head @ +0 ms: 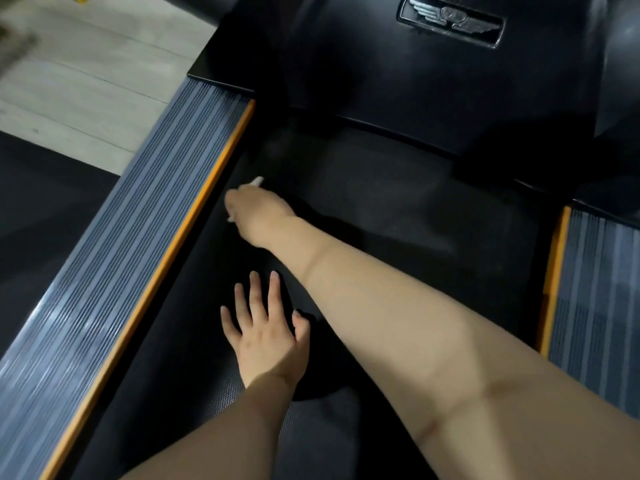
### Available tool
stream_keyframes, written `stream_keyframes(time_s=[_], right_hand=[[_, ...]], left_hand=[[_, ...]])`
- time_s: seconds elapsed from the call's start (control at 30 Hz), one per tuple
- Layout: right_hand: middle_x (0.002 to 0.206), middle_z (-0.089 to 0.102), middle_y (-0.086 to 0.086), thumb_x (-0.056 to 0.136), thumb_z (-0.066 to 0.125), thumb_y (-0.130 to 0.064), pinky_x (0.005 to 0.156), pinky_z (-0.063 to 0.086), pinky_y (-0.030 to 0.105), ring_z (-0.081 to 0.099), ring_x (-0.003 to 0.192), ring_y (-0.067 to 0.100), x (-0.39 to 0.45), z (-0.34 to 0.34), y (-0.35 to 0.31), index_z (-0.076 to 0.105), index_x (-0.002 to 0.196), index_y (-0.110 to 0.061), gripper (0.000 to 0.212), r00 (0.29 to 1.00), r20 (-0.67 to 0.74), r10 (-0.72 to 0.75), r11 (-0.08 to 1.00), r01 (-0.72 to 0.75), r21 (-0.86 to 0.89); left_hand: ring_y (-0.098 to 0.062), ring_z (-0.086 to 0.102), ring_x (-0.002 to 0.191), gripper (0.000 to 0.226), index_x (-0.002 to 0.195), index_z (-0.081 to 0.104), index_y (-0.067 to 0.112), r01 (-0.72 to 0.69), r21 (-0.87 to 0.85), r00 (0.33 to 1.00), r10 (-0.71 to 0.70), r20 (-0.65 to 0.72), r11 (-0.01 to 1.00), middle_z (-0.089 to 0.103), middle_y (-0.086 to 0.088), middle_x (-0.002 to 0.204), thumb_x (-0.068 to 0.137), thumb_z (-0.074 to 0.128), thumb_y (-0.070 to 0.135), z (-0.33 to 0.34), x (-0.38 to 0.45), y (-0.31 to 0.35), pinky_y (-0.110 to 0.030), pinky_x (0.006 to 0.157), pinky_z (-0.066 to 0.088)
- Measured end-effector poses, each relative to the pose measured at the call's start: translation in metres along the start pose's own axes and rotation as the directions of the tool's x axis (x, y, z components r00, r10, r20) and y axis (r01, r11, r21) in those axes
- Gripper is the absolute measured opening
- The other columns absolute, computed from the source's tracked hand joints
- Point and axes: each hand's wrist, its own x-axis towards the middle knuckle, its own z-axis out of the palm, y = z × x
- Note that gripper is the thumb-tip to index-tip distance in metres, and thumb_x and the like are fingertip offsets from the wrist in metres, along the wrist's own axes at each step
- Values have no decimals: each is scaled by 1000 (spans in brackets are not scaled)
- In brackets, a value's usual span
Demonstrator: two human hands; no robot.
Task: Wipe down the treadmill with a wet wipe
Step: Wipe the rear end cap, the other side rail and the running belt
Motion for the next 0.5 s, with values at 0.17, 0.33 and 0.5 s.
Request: stream_keyframes(time_s=[0.17, 0.33, 0.5], right_hand=[[125, 56, 14, 85, 51, -9, 83, 54, 40, 62, 105, 33, -58, 10, 68, 64, 107, -21, 28, 985, -164, 58, 998, -56, 21], [98, 65, 15, 82, 37, -10, 85, 54, 37, 64, 94, 32, -210, 10, 199, 62, 96, -13, 29, 823, -294, 486, 855, -517, -32], [108, 59, 27, 87, 49, 2, 53, 40, 25, 61, 74, 33, -271, 13, 207, 58, 109, 4, 24, 685, -211, 697, 695, -718, -34]], left_hand=[[-29, 16, 151, 73, 154, 27, 27, -9, 3, 999, 9, -51, 1000, 24, -5, 163, 84, 34, 45, 2, 1, 0, -55, 120, 6], [-28, 14, 151, 72, 155, 25, 28, -9, 0, 999, 9, -46, 1000, 22, -5, 163, 86, 35, 45, 2, 0, 0, -55, 121, 6], [-28, 11, 152, 73, 156, 23, 27, -9, -5, 999, 9, -46, 1000, 20, -6, 164, 86, 32, 45, 1, -1, 0, -56, 121, 5]])
